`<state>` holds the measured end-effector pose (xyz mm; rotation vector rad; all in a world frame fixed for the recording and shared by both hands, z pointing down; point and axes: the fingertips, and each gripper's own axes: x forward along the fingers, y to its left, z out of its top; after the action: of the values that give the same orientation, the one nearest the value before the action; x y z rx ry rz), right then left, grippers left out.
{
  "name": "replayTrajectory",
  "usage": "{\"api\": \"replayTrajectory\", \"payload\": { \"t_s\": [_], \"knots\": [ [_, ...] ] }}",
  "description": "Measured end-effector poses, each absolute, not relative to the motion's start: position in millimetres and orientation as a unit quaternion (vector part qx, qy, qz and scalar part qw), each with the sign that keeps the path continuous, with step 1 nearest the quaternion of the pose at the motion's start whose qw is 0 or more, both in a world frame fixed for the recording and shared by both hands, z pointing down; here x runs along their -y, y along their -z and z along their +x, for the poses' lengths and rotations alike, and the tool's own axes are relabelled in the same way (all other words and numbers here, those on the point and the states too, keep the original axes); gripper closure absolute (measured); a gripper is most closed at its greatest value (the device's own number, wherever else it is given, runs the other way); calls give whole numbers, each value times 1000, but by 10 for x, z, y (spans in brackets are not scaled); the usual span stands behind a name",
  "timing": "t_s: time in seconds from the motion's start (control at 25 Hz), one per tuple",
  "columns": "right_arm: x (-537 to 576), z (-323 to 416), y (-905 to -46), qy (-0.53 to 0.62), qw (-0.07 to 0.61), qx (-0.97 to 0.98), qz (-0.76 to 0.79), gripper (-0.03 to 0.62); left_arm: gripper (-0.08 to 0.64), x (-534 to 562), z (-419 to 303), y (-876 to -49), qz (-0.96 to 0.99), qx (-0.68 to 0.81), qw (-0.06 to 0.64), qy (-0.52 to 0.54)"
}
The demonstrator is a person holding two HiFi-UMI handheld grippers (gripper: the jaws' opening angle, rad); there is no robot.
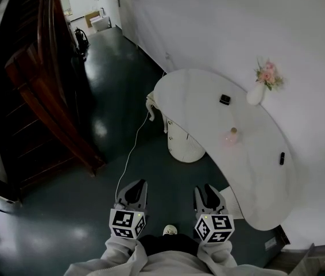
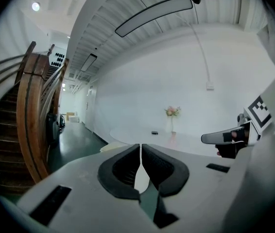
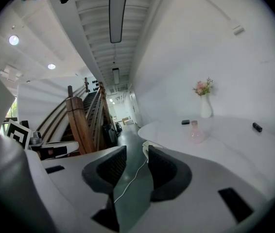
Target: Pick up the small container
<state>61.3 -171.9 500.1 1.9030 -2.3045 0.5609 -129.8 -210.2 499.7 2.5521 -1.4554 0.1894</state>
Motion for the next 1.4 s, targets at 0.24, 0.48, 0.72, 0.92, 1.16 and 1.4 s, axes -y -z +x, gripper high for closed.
{"api": "replayTrajectory", "payload": {
  "t_s": [0.24, 0.48, 0.72, 0.92, 1.16, 1.4],
  "knots": [
    [1583, 896, -5046, -190, 49, 732, 653, 388, 537, 2165, -1049, -5040, 877, 465, 104, -67],
    [1288, 1252, -5034, -195, 34, 682, 704, 382, 537, 2111, -564, -4971, 912, 395, 89, -64],
    [1250, 1342, -5116, -203, 31, 668, 715, 373, 537, 2099, -316, -5045, 925, 361, 90, -73],
    [1340, 1425, -5155, -206, 29, 657, 725, 362, 537, 2189, -201, -5108, 931, 344, 93, -78],
    [1544, 1535, -5190, -208, 22, 645, 735, 356, 537, 2430, -120, -5143, 933, 336, 95, -83],
    [1840, 1649, -5202, -213, 19, 636, 741, 353, 537, 2806, -18, -5127, 935, 330, 96, -86]
  ]
}}
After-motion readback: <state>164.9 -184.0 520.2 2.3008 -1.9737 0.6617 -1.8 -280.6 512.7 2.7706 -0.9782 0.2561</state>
